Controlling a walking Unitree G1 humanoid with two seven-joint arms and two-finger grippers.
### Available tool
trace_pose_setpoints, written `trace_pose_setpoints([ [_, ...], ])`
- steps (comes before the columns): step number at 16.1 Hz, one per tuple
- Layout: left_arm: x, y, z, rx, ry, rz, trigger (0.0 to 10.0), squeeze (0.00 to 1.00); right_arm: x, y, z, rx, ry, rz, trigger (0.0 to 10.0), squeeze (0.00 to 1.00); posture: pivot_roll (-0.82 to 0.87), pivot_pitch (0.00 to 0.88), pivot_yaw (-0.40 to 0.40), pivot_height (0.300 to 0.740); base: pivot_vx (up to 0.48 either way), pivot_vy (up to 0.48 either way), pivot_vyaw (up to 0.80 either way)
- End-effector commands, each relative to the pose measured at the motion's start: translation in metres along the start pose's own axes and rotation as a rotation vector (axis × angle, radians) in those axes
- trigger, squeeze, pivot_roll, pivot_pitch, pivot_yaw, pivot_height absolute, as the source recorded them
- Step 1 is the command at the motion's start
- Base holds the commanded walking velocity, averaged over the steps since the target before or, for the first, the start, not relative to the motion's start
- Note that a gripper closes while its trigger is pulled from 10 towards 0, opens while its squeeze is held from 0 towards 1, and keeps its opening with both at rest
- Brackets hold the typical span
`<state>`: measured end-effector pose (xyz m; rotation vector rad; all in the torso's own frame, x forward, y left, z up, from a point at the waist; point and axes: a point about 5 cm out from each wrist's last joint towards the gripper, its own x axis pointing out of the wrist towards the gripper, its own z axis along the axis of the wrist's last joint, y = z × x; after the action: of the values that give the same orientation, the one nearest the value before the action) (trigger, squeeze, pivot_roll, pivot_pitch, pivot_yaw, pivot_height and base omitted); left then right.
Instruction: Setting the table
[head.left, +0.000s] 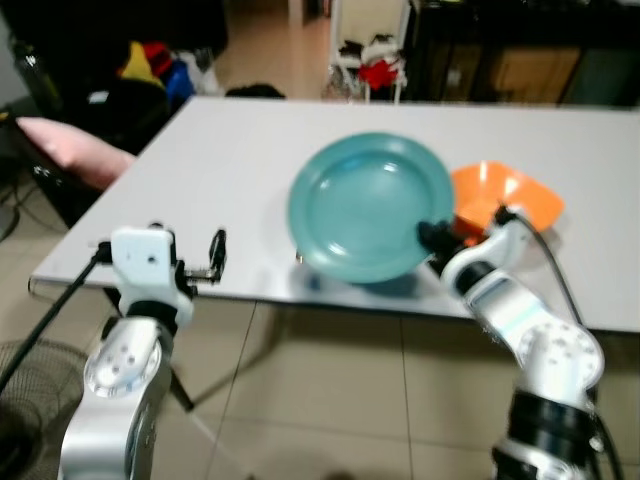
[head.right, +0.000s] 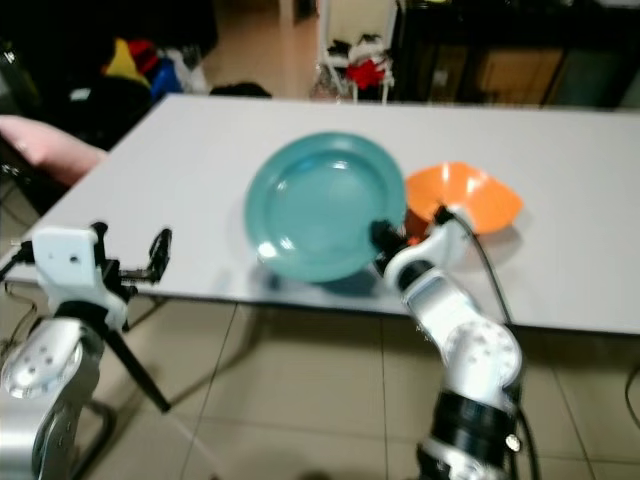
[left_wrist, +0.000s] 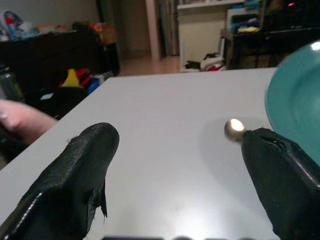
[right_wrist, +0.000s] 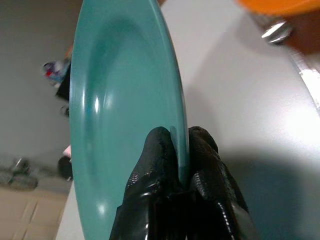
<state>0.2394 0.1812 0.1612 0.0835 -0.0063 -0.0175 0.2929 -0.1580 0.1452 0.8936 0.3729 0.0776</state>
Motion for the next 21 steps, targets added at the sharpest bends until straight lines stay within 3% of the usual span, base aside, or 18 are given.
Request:
trace_pose_setpoints([
  [1,-0.002,0.005,0.002,0.006,-0.007,0.018,10.0,0.0,0.004,0.014,-0.006,0.023,0.046,0.069,10.0,0.0,-0.1,0.0,0.035,0.74,0.394,0.0,0.0],
  [5,-0.003,0.004,0.002,0.011,-0.003,0.008,10.0,0.0,0.001,0.012,-0.012,0.023,0.104,0.079,10.0,0.0,-0.1,0.0,0.035,0.74,0.397,0.0,0.0],
  [9,-0.007,-0.001,0.002,0.005,-0.009,-0.044,10.0,0.0,-0.008,0.009,-0.015,0.067,0.126,0.089,10.0,0.0,-0.1,0.005,0.043,0.74,0.0,0.0,0.0],
  [12,-0.009,-0.012,0.001,-0.024,0.01,-0.174,10.0,0.0,-0.009,0.001,-0.014,0.138,0.113,0.073,10.0,0.0,-0.1,0.01,0.049,0.74,0.0,0.0,0.0],
  [15,-0.021,-0.025,-0.005,-0.04,0.074,-0.412,10.0,0.0,-0.008,0.003,-0.006,0.193,0.07,0.081,10.0,0.0,-0.11,0.016,0.05,0.74,0.0,0.0,0.0],
  [21,-0.026,-0.032,-0.004,-0.041,0.095,-0.534,10.0,0.0,0.001,-0.009,-0.009,0.273,0.09,-0.013,10.0,0.0,-0.11,0.02,0.053,0.74,0.0,0.0,0.0],
])
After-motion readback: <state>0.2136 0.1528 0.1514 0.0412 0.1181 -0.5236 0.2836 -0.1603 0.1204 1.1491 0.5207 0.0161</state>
